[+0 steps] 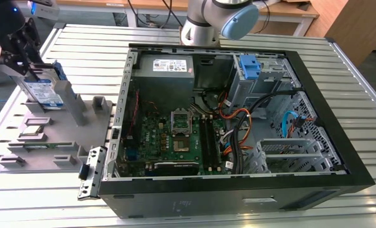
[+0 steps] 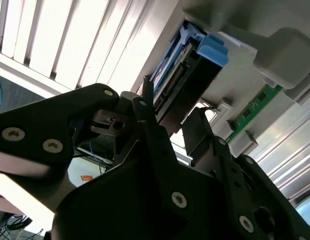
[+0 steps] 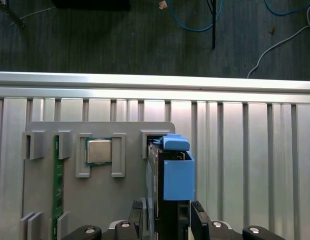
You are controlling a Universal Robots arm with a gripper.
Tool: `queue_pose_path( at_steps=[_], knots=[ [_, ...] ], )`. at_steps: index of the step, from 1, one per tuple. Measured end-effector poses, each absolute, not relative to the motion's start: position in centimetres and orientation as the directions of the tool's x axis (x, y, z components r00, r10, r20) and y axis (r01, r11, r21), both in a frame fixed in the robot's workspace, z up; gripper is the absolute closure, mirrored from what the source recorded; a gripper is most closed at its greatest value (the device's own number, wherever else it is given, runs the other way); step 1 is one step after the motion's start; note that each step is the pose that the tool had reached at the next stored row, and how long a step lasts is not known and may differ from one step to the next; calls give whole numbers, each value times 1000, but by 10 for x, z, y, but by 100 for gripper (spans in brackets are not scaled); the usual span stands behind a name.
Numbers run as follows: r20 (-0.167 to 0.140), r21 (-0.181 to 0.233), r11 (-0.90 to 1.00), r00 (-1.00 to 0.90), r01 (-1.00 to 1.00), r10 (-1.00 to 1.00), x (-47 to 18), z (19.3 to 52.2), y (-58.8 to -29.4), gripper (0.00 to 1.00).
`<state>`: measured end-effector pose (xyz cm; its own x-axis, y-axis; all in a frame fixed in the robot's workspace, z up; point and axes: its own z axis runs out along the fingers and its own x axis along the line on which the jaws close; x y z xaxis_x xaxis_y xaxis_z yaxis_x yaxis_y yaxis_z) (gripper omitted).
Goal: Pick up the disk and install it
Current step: 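Pick up the disk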
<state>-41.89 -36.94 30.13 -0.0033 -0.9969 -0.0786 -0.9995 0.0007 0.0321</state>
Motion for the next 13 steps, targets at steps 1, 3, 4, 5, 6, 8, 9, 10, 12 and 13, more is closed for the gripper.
queue_pose_path(
  at_steps=[1, 3, 4, 5, 6, 8, 9, 10, 12, 13],
  knots=[
    [-79, 32, 1, -3, -999, -997, -419, 301, -369, 50],
    [-79, 32, 1, -3, -999, -997, -419, 301, -369, 50],
    [-79, 32, 1, -3, -999, -997, -419, 301, -369, 50],
    [-79, 32, 1, -3, -999, -997, -419, 301, -369, 50],
    [-79, 32, 1, -3, -999, -997, -419, 301, -369, 50],
    [-79, 32, 1, -3, -999, -997, -419, 300, -369, 50],
    [-79, 32, 1, -3, -999, -997, -419, 300, -369, 50],
    [-79, 32, 1, -3, -999, -997, -419, 300, -369, 50],
    [-79, 32, 1, -3, -999, -997, -419, 300, -369, 50],
    [-79, 32, 1, -3, -999, -997, -419, 300, -369, 50]
  ],
)
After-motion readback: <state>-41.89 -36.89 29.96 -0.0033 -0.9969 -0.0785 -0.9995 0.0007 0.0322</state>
